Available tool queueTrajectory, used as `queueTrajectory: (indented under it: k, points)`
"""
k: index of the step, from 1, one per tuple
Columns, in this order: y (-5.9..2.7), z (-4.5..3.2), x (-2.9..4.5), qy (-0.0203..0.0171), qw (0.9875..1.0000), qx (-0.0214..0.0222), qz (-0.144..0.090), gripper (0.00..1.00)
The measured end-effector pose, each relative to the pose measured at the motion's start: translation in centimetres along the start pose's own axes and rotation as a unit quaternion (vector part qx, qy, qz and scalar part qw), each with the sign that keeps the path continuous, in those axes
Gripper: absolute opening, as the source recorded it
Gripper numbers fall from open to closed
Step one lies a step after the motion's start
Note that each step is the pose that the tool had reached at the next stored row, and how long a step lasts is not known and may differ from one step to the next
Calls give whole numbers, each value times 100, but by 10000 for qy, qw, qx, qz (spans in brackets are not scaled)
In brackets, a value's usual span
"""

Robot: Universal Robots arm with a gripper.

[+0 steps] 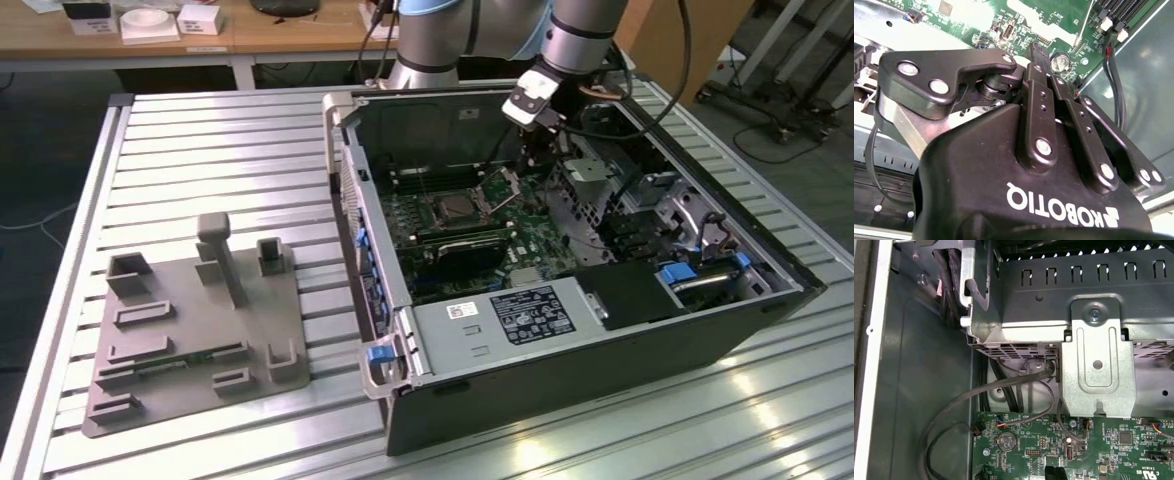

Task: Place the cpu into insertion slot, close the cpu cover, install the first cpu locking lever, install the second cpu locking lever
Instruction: 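Close the cpu cover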

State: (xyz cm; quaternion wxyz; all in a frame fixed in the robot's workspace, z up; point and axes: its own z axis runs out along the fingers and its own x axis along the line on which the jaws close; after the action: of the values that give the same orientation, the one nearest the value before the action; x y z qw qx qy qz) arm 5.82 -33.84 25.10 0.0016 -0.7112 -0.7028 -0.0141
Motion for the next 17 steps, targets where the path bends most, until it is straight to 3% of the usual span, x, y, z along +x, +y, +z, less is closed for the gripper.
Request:
queueTrajectory:
  k: [9,17]
  points:
    - [-5,100,-3,5,10000,12,-32,10]
    - [-108,124,-5,5,10000,12,-35,10]
